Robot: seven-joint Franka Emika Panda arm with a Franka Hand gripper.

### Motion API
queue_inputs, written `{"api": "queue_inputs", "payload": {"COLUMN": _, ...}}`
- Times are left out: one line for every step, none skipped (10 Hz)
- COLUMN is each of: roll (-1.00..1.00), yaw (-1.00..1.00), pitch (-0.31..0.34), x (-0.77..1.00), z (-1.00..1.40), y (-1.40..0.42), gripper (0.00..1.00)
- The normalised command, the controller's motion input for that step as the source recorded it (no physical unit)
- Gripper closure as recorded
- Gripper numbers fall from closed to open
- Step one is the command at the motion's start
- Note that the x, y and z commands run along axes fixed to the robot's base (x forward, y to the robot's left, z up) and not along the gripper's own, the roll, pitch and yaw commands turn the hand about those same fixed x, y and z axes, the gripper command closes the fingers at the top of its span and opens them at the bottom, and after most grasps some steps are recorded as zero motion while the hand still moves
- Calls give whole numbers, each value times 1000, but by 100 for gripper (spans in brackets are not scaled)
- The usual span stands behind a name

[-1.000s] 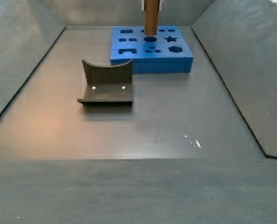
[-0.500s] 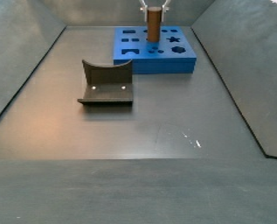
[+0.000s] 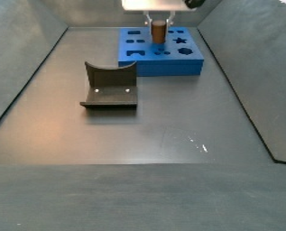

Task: Insert the round object.

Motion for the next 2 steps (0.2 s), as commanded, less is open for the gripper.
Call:
{"api": "queue_inputs", "payload": {"roll": -4, "yaw": 0, "pitch": -76, "x": 0, "z": -77, "y": 6, "gripper": 100}}
{"api": "queue_inputs", "payload": {"roll": 0, "yaw": 0, "pitch": 0, "x": 0, "z": 0, "y": 0, "gripper": 100}}
